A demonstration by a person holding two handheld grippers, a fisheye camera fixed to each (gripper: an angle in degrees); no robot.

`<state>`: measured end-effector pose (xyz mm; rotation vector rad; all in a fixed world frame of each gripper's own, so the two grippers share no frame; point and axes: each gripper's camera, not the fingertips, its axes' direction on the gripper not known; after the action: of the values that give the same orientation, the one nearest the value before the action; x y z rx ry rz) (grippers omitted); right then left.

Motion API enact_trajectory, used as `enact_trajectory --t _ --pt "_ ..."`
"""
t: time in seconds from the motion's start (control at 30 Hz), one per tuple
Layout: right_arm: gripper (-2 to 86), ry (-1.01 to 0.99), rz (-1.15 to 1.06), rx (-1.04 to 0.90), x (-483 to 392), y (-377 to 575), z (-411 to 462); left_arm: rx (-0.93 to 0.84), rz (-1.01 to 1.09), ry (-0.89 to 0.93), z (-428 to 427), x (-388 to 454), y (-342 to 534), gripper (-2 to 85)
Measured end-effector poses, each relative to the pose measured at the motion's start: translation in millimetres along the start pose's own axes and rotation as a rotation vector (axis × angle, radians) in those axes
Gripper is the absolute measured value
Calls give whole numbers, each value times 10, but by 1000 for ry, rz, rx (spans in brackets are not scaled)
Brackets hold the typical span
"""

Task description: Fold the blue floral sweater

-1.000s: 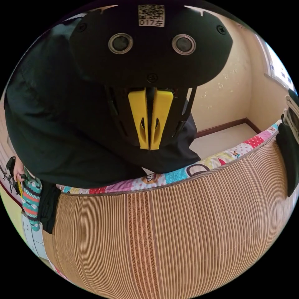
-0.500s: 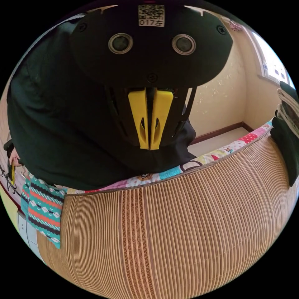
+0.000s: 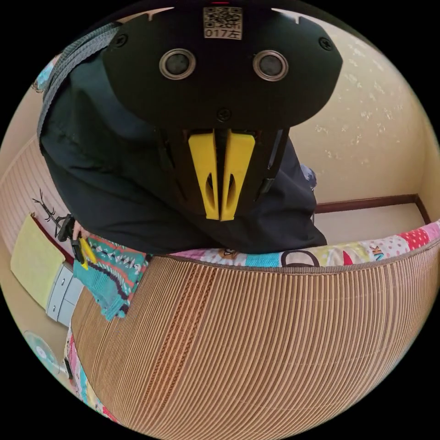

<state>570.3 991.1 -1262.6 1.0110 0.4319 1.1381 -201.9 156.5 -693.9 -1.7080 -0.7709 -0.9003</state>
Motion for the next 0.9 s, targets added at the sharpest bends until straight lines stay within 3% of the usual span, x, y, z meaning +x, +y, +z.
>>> enact_trajectory --t 0.13,0.2,0.27,0.33,0.5,0.6,0.7,0.8,0.9 --pt "144 142 -115 -314 -356 -104 894 19 -13 38 -50 31 8 -10" --pt "138 252 -185 -318 -538 -164 923 18 -27 39 -87 72 4 -10" --pt "132 324 -266 -244 -752 -252 725 18 -38 36 -120 111 -10 -10" --pt "128 446 -364 -8 -975 -366 209 15 -42 24 -151 160 -29 -10" --pt "126 696 -189 208 -667 -984 -739 -13 -44 -6 -232 296 -138 -10" --pt "127 715 -19 169 -135 -1312 -1065 -47 -43 -29 -272 370 -229 -10" --pt "108 575 -11 11 246 -1421 -972 -71 -28 -70 -305 459 -296 -10" --pt "63 630 -178 159 -37 -1072 -1001 -74 -12 -105 -352 536 -315 -10" --pt "48 408 -331 251 -324 -564 -870 -71 -12 -110 -373 557 -318 -10"
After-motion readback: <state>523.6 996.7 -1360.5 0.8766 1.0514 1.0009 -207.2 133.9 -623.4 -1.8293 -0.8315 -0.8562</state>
